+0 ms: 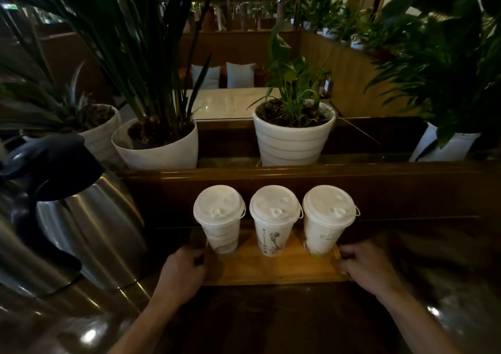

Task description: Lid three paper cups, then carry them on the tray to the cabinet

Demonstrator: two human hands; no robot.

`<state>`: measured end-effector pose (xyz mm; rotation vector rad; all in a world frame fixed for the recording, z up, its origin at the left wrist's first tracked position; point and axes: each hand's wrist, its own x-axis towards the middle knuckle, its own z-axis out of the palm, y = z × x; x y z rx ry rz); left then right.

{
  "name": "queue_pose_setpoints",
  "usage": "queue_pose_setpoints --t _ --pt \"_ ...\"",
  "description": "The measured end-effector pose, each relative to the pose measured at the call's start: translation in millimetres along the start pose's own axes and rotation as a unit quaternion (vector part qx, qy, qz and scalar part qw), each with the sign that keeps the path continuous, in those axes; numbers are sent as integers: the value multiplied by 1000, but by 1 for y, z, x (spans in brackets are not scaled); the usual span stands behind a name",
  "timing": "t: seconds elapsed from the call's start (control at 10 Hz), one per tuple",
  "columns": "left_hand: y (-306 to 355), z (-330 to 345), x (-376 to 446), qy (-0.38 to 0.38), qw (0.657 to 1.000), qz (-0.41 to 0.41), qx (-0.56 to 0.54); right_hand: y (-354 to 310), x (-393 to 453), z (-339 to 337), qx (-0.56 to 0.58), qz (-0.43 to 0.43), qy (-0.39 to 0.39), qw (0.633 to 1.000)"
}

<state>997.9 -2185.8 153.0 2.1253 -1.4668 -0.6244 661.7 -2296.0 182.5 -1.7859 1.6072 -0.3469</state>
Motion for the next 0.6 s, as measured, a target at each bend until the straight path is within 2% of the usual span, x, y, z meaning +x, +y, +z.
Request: queue_pose_setpoints --t 0.3,0.5,0.6 --pt "6 7 -5 37 998 4 58 4 3 3 -52 -12 14 998" --pt "13 6 -5 46 993 -23 111 7 1 10 -177 -40 54 982" --pt "17 1 -7 16 989 -40 143 10 -6 12 -247 -71 81 963"
